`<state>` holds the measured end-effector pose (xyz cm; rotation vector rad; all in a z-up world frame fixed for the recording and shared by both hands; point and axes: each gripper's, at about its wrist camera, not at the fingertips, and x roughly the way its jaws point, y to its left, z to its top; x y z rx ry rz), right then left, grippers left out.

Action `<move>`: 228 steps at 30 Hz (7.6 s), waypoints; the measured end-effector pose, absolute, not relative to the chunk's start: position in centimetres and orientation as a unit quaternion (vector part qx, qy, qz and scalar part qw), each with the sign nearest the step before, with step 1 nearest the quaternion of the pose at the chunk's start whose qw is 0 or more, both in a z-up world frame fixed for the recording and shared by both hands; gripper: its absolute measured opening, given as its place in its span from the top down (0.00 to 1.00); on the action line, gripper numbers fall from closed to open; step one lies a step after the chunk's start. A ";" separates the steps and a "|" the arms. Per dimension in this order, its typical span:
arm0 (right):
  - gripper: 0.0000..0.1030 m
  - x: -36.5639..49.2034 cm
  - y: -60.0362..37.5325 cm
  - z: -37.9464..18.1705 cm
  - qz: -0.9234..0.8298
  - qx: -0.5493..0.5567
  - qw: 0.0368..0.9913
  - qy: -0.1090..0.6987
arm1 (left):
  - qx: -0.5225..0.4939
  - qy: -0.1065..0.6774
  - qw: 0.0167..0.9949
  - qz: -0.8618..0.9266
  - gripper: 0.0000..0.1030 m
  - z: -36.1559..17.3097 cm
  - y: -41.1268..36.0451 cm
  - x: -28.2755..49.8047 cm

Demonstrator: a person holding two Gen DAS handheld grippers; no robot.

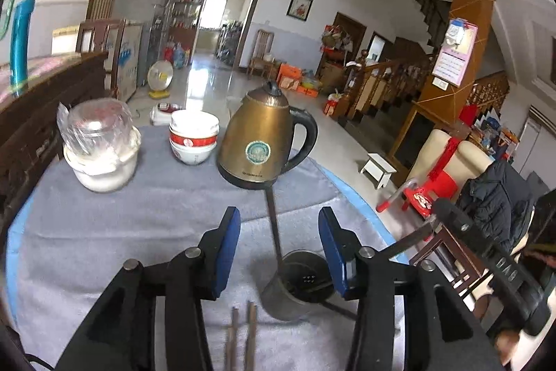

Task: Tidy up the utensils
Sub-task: 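Lower the right tool's chopstick into the grey cup and open both tools, then move both open tools back toward the remaining chopsticks, then close the left tool on a dark chopstick while the right tool grasps another chopstick, then lift and carry both held chopsticks over the grey cup and lower them in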

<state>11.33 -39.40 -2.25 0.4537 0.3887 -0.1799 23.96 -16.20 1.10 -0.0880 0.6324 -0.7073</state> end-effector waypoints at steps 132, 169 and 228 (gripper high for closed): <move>0.85 13.6 -29.4 -21.7 0.035 0.180 0.848 0.498 | 0.089 0.528 0.793 -0.289 0.48 -17.9 -14.7 22.7; 0.87 17.7 -28.2 -21.3 0.005 0.135 0.790 0.597 | 0.078 0.590 0.762 -0.258 0.81 -19.1 -14.5 29.8; 0.94 9.0 -37.2 4.9 -0.089 0.163 0.974 0.129 | -0.069 0.211 0.918 -0.328 0.95 12.0 -16.0 20.3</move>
